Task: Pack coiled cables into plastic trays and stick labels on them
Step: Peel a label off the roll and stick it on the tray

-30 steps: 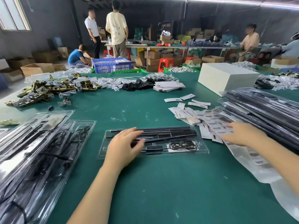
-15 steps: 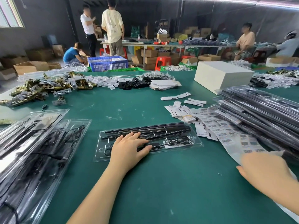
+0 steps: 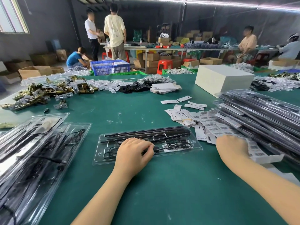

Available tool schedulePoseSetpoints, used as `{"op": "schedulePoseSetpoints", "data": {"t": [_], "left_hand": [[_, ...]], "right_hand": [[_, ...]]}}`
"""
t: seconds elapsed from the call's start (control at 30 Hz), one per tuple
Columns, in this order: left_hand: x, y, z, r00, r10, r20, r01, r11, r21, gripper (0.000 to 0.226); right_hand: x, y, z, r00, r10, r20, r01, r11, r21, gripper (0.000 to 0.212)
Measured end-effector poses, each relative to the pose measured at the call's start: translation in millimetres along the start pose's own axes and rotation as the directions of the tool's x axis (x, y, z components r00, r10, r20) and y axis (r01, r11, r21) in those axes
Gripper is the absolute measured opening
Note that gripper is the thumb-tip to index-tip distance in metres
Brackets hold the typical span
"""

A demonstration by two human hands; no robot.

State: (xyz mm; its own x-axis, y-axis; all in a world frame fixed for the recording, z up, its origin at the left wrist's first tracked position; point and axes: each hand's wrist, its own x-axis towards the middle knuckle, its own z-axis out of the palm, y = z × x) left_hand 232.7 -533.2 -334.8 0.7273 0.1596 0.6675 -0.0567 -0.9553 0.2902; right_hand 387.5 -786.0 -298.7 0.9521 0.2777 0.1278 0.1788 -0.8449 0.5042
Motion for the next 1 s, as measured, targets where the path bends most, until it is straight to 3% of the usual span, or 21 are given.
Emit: {"op": "schedulePoseSetpoints", "data": {"t": [0.07,0.17,0.27,0.33,0.4,0.47,0.5,0.57,0.63,0.67,0.73,0.77,0.83,0.9,1.0], "left_hand": [[-0.9,0.1,-1.3,1.000,-0.014,-0.019,0.014,1.000,-0.012,0.027],[0.7,6.5,-2.3,0.997,-0.075,-0.023,0.073,0.996,-0.054,0.031],[2.0,17.3,2.6,0.967,-0.229,0.110,0.249,0.939,-0.236,0.039],[4.3,22.8,6.7,0.910,-0.343,0.232,0.414,0.765,-0.493,0.030],[7.7,24.2,8.5,0.833,-0.400,0.383,0.548,0.494,-0.675,0.026],[8.8,21.4,8.3,0.808,-0.375,0.454,0.566,0.285,-0.773,0.026],[9.0,18.1,6.6,0.818,-0.380,0.431,0.541,0.255,-0.802,0.028],[9.0,8.3,0.4,0.838,-0.412,0.357,0.477,0.235,-0.847,0.038],[9.1,-4.1,-6.2,0.819,-0.467,0.333,0.461,0.189,-0.867,0.036],[9.4,-12.3,-8.7,0.801,-0.508,0.316,0.467,0.201,-0.861,0.029],[10.7,-25.8,-13.8,0.771,-0.571,0.283,0.500,0.268,-0.824,0.026],[11.1,-30.3,-16.4,0.765,-0.576,0.286,0.505,0.263,-0.822,0.027],[11.1,-34.5,-19.2,0.774,-0.556,0.301,0.494,0.234,-0.838,0.026],[10.0,-33.9,-16.2,0.766,-0.575,0.287,0.500,0.252,-0.829,0.033],[7.5,-27.8,-7.7,0.796,-0.541,0.270,0.481,0.295,-0.826,0.030]], "right_hand": [[2.5,-3.1,-10.1,1.000,-0.009,-0.026,0.009,0.999,0.034,0.027],[3.5,-8.6,-25.8,0.994,0.004,-0.113,0.021,0.974,0.224,0.017],[-3.2,-22.5,-50.9,0.969,0.009,-0.246,0.097,0.903,0.419,0.019],[-15.9,-42.3,-72.6,0.950,0.003,-0.313,0.165,0.846,0.507,0.019],[-32.5,-70.1,-89.3,0.943,-0.022,-0.333,0.225,0.778,0.586,0.026],[-44.5,-99.1,-97.7,0.955,-0.100,-0.279,0.280,0.613,0.738,0.033],[-48.0,-113.1,-99.5,0.957,-0.178,-0.229,0.287,0.474,0.832,0.032],[-49.9,-132.9,-100.6,0.934,-0.316,-0.167,0.203,0.082,0.976,0.027],[-45.8,-137.5,-97.8,0.966,-0.236,-0.108,0.051,-0.237,0.970,0.020],[-41.1,-136.1,-94.3,0.986,-0.145,-0.082,0.033,-0.312,0.949,0.016],[-28.9,-128.3,-83.7,1.000,-0.028,-0.014,0.005,-0.302,0.953,0.011],[-25.3,-123.7,-78.3,0.997,-0.055,0.047,-0.062,-0.311,0.948,0.013],[-24.3,-122.3,-70.8,0.957,-0.247,0.149,-0.244,-0.420,0.874,0.023],[-31.4,-126.2,-66.4,0.896,-0.427,0.121,-0.353,-0.519,0.779,0.021],[-40.5,-133.2,-60.8,0.897,-0.440,-0.028,-0.270,-0.599,0.753,0.026]]}}
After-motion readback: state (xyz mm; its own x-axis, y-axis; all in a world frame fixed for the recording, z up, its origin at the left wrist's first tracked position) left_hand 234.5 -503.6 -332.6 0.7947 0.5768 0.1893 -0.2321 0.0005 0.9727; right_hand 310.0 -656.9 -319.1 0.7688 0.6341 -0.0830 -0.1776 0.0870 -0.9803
